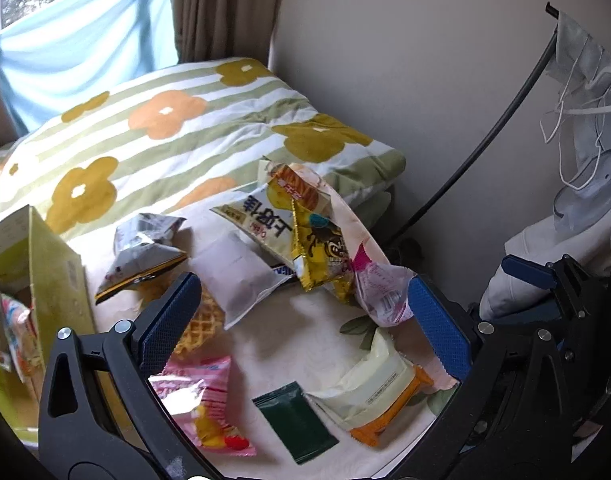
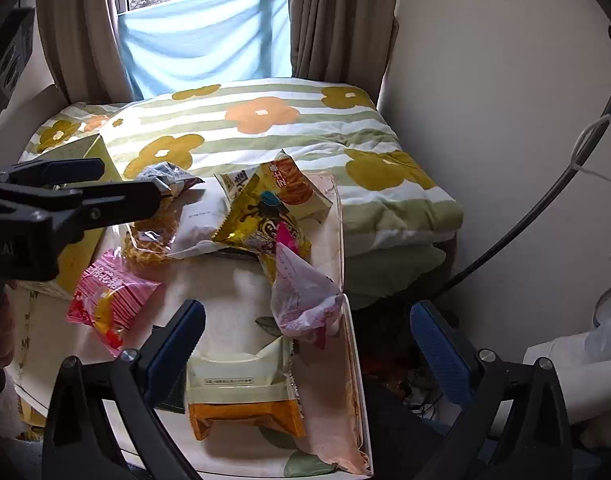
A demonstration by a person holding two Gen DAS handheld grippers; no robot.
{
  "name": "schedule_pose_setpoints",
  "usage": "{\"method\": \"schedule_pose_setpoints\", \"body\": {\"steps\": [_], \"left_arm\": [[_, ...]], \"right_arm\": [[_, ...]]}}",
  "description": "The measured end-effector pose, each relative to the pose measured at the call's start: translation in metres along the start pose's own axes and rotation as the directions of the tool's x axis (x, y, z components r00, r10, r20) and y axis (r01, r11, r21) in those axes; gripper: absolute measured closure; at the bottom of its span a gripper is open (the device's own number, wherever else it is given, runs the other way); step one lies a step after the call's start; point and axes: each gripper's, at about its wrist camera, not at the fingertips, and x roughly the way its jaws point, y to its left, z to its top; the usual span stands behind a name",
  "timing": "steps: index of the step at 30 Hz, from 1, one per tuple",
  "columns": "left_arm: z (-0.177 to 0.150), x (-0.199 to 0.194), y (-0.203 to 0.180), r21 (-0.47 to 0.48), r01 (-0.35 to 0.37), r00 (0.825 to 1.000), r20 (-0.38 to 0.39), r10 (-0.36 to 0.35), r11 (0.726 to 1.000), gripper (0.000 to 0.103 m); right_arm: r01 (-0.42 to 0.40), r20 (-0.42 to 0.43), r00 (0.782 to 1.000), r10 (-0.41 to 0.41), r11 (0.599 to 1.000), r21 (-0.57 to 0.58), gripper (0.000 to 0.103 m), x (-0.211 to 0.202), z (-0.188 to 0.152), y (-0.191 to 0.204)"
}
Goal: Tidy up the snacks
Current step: 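Move both tools back toward the remaining snack bags, then grasp gold chocolate bag with left gripper while right grasps pink candy bag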
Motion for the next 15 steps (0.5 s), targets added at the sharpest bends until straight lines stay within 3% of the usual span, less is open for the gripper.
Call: {"method": "schedule_pose_setpoints", "body": {"steps": [7,11,13,15], "left_arm": [[0.012,0.063,0.005,0.015,0.009,0.995,-0.098,-0.008,1.000,0.006],[0.010,0.089,0.009,0.030,0.022,0.989,-0.149,-0.017,0.999,0.007],[0.009,0.101,0.008,0.039,0.031,0.985,-0.173,-0.024,0.999,0.016],[0.007,0.110,0.007,0.053,0.036,0.981,-0.192,-0.025,0.998,0.021]], "right_arm": [[0.009,-0.006,1.000,-0.009,1.000,0.017,0.001,0.034,-0.013,-0.005],[0.016,-0.031,0.999,-0.016,1.000,0.021,0.008,0.054,-0.017,-0.002],[0.024,-0.038,0.999,-0.024,1.000,0.015,0.008,0.063,-0.018,0.001],[0.027,-0.043,0.999,-0.027,1.000,-0.002,0.015,0.071,-0.021,0.004]]}}
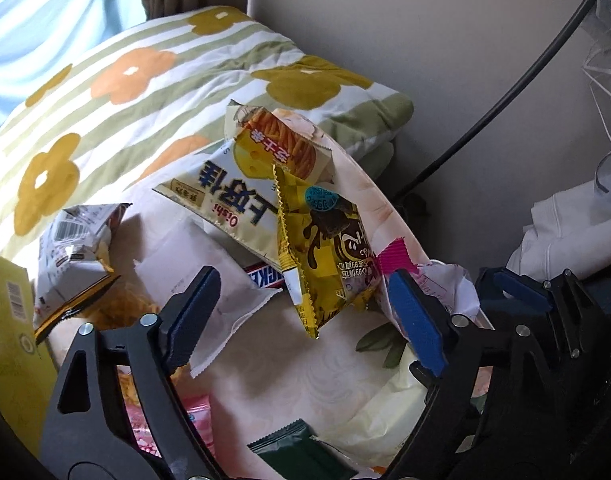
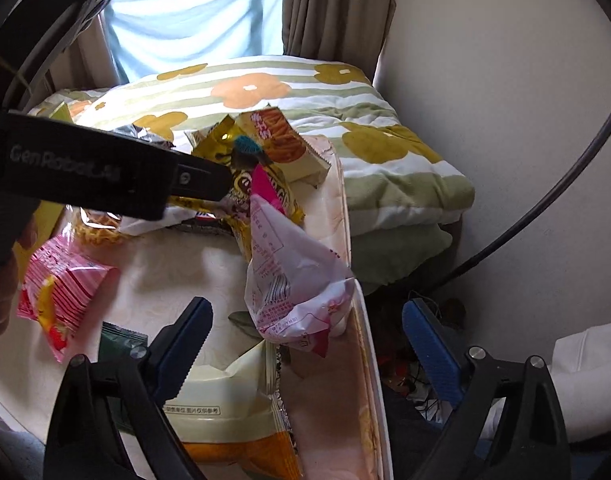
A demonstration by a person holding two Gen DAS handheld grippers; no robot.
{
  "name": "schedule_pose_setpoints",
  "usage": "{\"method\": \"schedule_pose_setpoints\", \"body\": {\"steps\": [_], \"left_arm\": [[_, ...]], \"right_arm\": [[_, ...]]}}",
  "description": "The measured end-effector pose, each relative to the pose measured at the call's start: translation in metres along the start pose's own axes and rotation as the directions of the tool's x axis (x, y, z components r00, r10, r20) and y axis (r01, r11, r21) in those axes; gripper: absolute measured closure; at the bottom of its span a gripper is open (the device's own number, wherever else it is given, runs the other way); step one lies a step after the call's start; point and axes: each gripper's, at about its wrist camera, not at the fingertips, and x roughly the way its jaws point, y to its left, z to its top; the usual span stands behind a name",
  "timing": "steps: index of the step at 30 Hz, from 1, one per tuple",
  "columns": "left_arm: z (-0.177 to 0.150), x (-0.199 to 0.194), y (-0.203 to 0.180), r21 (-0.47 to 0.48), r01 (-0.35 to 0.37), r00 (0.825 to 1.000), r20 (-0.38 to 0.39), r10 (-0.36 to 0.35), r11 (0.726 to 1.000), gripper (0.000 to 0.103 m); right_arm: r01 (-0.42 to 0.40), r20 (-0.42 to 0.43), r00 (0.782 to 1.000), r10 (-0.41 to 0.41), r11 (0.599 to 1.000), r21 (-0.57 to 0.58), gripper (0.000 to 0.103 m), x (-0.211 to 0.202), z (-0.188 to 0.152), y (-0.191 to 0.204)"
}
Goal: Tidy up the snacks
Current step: 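Grasp gold chocolate bag with left gripper while right grasps pink candy bag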
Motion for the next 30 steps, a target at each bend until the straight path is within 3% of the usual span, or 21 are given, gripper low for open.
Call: {"method": "schedule_pose_setpoints", "body": {"steps": [8,10,13,22,30], "left_arm": [[0.004,0.022,-0.011,0.040,0.013,1.000,-0.016,-0.013,0.999,0.031],[0.005,0.025,-0.014,0.055,0.016,1.000,-0.017,-0.015,0.998,0.041],[0.008,0.031,-0.019,0.072,0.004,1.000,-0.023,-0.002,0.997,0.043],[0.012,0.032,-0.018,0.051,0.006,1.000,-0.012,-0.006,0.999,0.055],[0.014,0.021,-0.022,0.078,-0.018,1.000,0.022,0.016,0.997,0.063]], "right_arm": [[0.010,-0.006,1.000,-0.010,1.000,-0.019,0.018,0.017,-0.005,0.004],[0.006,-0.004,1.000,-0.006,1.000,-0.018,0.022,0.019,-0.004,0.003],[-0.001,-0.013,1.000,0.001,1.000,-0.023,0.028,0.025,-0.003,0.004],[0.010,-0.018,1.000,-0.011,1.000,-0.021,0.030,0.029,-0.004,0.004],[0.021,-0.004,1.000,-0.021,1.000,-0.015,0.045,0.028,-0.003,0.003]]}}
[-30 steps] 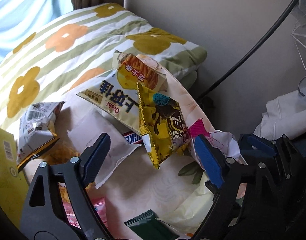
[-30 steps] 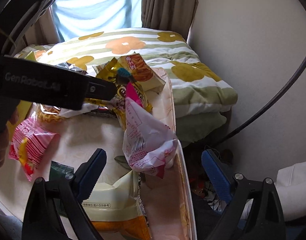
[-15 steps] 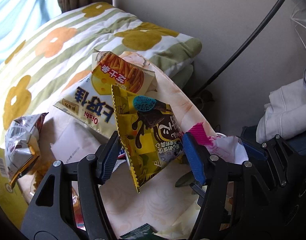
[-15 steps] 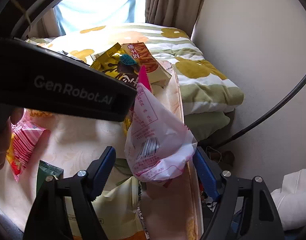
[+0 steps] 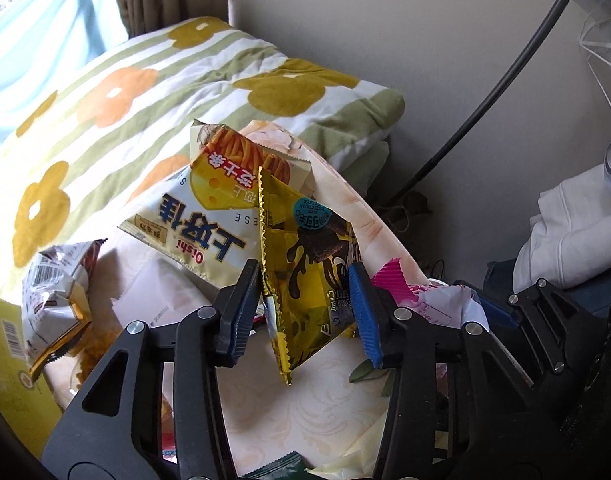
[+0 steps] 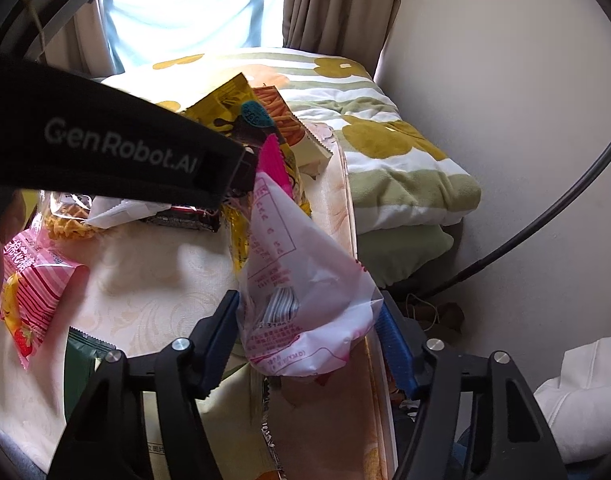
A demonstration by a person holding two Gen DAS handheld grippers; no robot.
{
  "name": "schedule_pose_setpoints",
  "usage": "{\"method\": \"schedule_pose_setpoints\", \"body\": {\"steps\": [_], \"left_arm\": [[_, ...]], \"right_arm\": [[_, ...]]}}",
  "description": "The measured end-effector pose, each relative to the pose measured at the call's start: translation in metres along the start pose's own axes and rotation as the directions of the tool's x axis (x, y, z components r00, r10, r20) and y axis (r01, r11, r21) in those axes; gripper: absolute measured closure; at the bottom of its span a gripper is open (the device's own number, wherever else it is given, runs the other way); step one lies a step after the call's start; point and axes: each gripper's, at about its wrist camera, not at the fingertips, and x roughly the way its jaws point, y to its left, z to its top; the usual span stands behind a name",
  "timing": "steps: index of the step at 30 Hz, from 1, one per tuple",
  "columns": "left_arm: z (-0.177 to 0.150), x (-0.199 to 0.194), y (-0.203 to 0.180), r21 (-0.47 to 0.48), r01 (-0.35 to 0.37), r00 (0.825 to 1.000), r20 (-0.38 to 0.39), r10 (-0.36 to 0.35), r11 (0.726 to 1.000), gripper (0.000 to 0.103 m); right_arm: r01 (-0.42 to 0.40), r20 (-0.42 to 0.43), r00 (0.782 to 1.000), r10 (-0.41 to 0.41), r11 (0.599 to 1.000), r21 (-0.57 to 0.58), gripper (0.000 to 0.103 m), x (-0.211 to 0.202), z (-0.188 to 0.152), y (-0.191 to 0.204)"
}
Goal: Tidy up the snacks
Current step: 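Grasp gold chocolate bag with left gripper while right grasps pink candy bag, then carry both bags into the yellow box and open both grippers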
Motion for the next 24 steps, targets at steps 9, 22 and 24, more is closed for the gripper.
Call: {"method": "schedule_pose_setpoints", "body": {"steps": [9,22,24], "left_arm": [[-0.002,0.009,0.003,-0.015,0.025,0.999,-0.032,-0.026,1.000,0.062],[-0.002,-0.001,0.000,-0.020,0.018,1.000,-0.017,-0.019,1.000,0.074],[-0.002,-0.010,-0.001,-0.020,0.008,1.000,-0.003,-0.008,1.000,0.075]], "right_arm": [[-0.007,0.006,1.000,0.007,1.000,0.003,0.055,0.001,-0.001,0.002],[-0.043,0.013,0.999,0.042,0.997,0.067,0.066,-0.007,0.003,-0.012],[-0.047,0.027,0.999,0.046,0.997,0.066,0.067,-0.011,0.005,-0.014]]}}
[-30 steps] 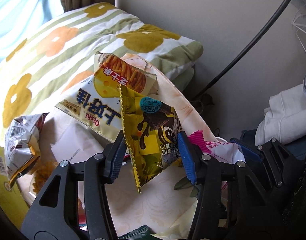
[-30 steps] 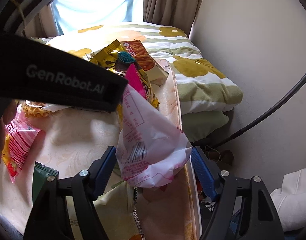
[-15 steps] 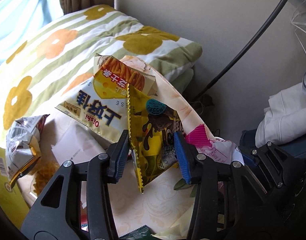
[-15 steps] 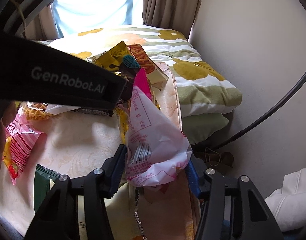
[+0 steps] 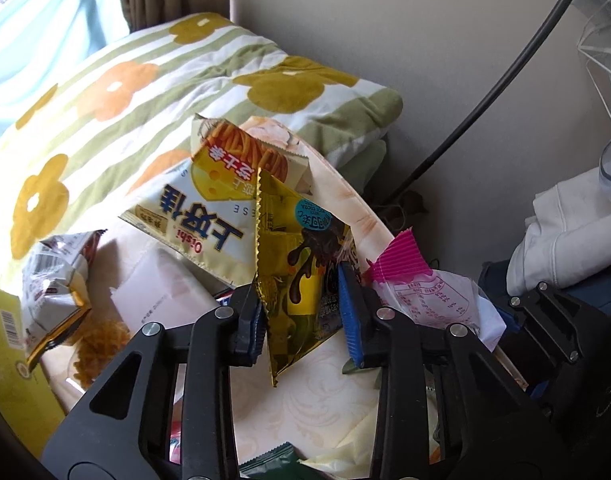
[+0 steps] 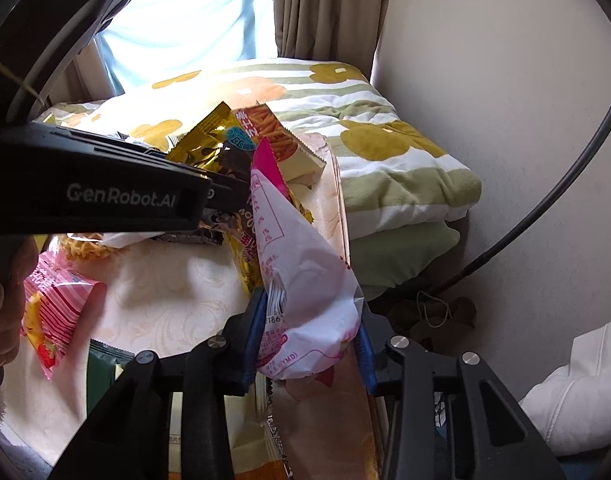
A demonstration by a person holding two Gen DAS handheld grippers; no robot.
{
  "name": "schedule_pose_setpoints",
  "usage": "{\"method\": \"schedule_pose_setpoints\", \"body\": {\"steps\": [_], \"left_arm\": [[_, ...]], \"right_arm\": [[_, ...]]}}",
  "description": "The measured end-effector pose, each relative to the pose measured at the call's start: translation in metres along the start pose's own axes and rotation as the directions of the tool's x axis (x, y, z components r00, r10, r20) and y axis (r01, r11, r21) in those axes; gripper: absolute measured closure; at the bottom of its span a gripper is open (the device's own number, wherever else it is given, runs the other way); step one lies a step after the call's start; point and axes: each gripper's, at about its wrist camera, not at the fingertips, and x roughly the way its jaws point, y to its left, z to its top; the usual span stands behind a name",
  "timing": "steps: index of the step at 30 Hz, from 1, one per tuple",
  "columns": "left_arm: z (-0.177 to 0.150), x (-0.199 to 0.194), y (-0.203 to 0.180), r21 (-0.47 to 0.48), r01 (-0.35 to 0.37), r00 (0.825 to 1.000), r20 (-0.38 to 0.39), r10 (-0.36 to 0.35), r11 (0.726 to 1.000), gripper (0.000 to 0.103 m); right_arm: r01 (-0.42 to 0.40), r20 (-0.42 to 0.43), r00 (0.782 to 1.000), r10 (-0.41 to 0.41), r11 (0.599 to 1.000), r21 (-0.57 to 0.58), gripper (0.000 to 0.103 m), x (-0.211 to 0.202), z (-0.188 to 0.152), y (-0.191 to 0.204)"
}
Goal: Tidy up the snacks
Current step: 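Carry both bags into the yellow box and open both grippers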
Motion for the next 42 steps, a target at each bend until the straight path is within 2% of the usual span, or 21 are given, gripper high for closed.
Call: {"method": "schedule_pose_setpoints", "body": {"steps": [7,14,19,22,30,36,39,42], "left_arm": [[-0.001,-0.046,0.002,-0.049,-0.019,0.997,0.079,0.023,0.999,0.076],[-0.010,-0.125,0.019,-0.148,-0.074,0.972,0.210,0.105,0.986,0.076],[-0.028,-0.184,0.047,-0.259,-0.120,0.941,0.277,0.193,0.958,0.076],[-0.042,-0.215,0.072,-0.330,-0.149,0.918,0.303,0.254,0.932,0.076],[-0.099,-0.288,0.160,-0.479,-0.227,0.855,0.319,0.409,0.848,0.077],[-0.150,-0.314,0.231,-0.556,-0.257,0.846,0.265,0.462,0.791,0.077],[-0.175,-0.310,0.262,-0.580,-0.265,0.859,0.221,0.462,0.770,0.077],[-0.203,-0.299,0.290,-0.594,-0.270,0.878,0.171,0.446,0.758,0.077]], "right_arm": [[-0.024,0.068,0.997,0.026,0.999,-0.023,0.067,-0.033,0.012,0.002],[-0.071,0.155,0.984,0.082,0.994,-0.079,0.067,-0.083,0.037,0.007],[-0.129,0.194,0.968,0.157,0.980,-0.150,0.067,-0.109,0.060,0.025],[-0.167,0.211,0.955,0.210,0.965,-0.204,0.067,-0.119,0.074,0.044],[-0.272,0.218,0.909,0.356,0.901,-0.339,0.067,-0.129,0.096,0.131],[-0.345,0.181,0.881,0.438,0.854,-0.390,0.067,-0.131,0.101,0.216],[-0.380,0.147,0.871,0.469,0.832,-0.404,0.067,-0.127,0.101,0.252],[-0.395,0.115,0.871,0.477,0.821,-0.413,0.067,-0.119,0.101,0.286]]}}
